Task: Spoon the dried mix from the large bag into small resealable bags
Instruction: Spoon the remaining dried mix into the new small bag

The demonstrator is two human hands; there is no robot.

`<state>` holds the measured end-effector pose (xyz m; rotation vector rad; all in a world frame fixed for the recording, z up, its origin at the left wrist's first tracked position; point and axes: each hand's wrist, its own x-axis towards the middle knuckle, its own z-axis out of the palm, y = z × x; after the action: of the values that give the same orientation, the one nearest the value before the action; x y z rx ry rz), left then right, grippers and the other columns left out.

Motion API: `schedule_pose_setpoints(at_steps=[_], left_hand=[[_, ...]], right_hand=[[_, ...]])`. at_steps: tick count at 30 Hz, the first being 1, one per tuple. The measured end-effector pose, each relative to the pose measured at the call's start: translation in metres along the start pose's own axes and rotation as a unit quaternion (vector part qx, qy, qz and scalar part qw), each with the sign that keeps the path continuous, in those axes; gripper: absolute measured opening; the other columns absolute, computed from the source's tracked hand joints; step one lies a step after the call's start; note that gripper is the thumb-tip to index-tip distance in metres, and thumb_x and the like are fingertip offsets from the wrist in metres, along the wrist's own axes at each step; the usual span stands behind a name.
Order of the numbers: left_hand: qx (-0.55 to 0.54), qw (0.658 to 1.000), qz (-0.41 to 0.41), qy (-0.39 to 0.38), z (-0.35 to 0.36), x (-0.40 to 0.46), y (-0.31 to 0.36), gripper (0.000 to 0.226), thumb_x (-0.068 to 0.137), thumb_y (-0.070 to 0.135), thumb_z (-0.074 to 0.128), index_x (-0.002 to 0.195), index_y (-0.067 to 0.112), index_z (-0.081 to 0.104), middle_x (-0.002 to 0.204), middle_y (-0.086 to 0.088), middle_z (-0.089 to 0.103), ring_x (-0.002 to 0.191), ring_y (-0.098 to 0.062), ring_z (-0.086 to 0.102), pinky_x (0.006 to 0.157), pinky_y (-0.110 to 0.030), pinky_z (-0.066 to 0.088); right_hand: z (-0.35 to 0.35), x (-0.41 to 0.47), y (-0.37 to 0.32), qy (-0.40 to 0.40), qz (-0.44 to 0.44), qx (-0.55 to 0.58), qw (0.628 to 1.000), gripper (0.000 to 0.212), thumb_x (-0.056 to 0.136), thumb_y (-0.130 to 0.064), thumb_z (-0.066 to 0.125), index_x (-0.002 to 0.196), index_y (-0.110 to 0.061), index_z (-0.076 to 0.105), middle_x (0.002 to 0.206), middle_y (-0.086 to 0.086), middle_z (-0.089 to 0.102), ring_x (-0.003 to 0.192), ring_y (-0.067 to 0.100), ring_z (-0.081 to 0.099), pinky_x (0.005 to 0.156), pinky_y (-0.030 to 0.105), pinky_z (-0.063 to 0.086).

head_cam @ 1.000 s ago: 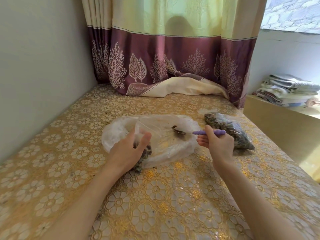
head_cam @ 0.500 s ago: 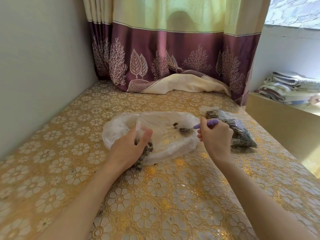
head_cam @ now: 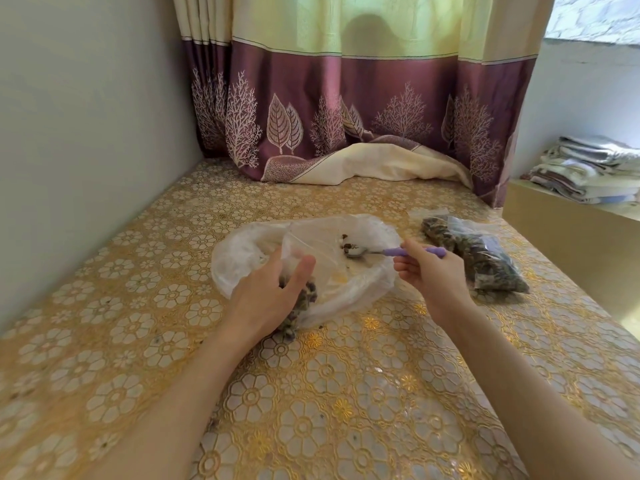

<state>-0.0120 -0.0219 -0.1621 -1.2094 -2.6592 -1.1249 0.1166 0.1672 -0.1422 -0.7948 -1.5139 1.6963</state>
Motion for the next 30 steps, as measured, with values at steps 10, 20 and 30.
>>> schedule_pose_setpoints(at_steps=[10, 20, 30], left_hand=[[0.006, 1.0, -0.004, -0.001, 0.002, 0.004, -0.003, 0.106, 0.066, 0.089, 0.005, 0.149, 0.024, 0.007, 0.06, -0.003, 0.055, 0.064, -0.016, 0.058, 0.065, -0.028, 0.044], [-0.028, 1.0, -0.007, -0.012, 0.002, 0.002, -0.003, 0.112, 0.061, 0.091, 0.008, 0.149, 0.023, 0.007, 0.072, -0.004, 0.06, 0.074, -0.017, 0.058, 0.073, -0.035, 0.045], [-0.072, 0.997, -0.003, 0.014, 0.006, 0.002, -0.007, 0.111, 0.059, 0.094, 0.011, 0.146, 0.025, 0.023, 0.092, 0.015, 0.059, 0.09, -0.009, 0.052, 0.081, -0.03, 0.036]], right_hand=[[-0.014, -0.003, 0.001, -0.018, 0.119, 0.164, 0.979, 0.015, 0.091, -0.004, 0.053, 0.081, 0.003, 0.061, 0.098, 0.024, 0.071, 0.066, 0.014, 0.058, 0.056, 0.018, 0.05], [-0.021, -0.021, -0.034, -0.042, -0.002, 0.097, 0.994, 0.028, 0.094, -0.014, 0.053, 0.086, 0.008, 0.068, 0.084, 0.016, 0.073, 0.057, 0.01, 0.057, 0.05, 0.015, 0.048], [0.0, -0.052, -0.064, -0.199, -0.147, 0.005, 0.969, 0.017, 0.093, -0.01, 0.055, 0.089, -0.002, 0.07, 0.093, 0.014, 0.074, 0.067, 0.016, 0.057, 0.057, 0.019, 0.048]])
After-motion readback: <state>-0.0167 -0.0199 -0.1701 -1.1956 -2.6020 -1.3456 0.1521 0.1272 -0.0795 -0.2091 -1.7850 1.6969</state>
